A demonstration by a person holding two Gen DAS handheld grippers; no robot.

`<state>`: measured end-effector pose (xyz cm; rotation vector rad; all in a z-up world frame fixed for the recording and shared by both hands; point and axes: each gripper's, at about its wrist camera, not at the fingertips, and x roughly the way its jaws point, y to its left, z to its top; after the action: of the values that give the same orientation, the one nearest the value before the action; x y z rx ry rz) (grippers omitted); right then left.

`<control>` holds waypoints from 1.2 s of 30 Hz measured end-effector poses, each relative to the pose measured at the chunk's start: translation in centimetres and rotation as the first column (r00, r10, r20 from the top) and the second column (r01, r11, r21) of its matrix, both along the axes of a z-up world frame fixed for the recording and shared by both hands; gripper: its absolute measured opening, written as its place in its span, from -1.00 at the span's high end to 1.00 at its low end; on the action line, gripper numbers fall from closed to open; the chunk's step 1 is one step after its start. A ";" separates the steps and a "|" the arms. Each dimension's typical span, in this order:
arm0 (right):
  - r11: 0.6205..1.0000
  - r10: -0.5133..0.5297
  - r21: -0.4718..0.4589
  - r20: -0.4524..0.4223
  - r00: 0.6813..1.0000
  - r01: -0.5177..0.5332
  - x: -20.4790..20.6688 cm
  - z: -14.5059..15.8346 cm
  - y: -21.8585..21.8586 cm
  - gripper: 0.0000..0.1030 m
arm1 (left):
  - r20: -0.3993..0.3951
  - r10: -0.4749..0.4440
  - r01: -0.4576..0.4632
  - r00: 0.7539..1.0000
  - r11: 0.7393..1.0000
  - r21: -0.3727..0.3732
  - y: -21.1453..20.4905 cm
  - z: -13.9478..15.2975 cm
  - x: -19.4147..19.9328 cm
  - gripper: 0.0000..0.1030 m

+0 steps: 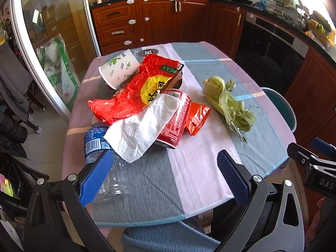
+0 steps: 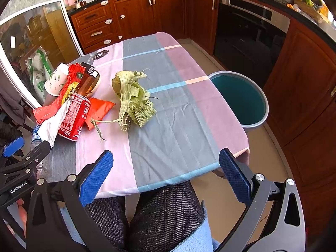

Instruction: Collect trash

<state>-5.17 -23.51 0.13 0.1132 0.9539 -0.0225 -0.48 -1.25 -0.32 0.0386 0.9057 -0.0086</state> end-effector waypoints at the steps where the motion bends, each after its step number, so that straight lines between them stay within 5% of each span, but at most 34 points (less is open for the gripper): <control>1: 1.000 0.000 0.000 0.000 1.000 0.000 0.0 0.0 0.0 -0.88 | -0.001 -0.001 0.001 1.000 1.000 0.001 0.0 0.0 0.0 -0.92; 36: 1.000 -0.001 -0.009 -0.017 1.000 0.000 0.1 -0.6 0.2 -0.88 | 0.000 0.000 0.000 1.000 1.000 -0.002 0.1 -0.1 -0.1 -0.92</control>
<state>-5.04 -23.29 -0.51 0.1052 0.9706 -0.0283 -0.55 -1.16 -0.43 0.0367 0.9061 -0.0090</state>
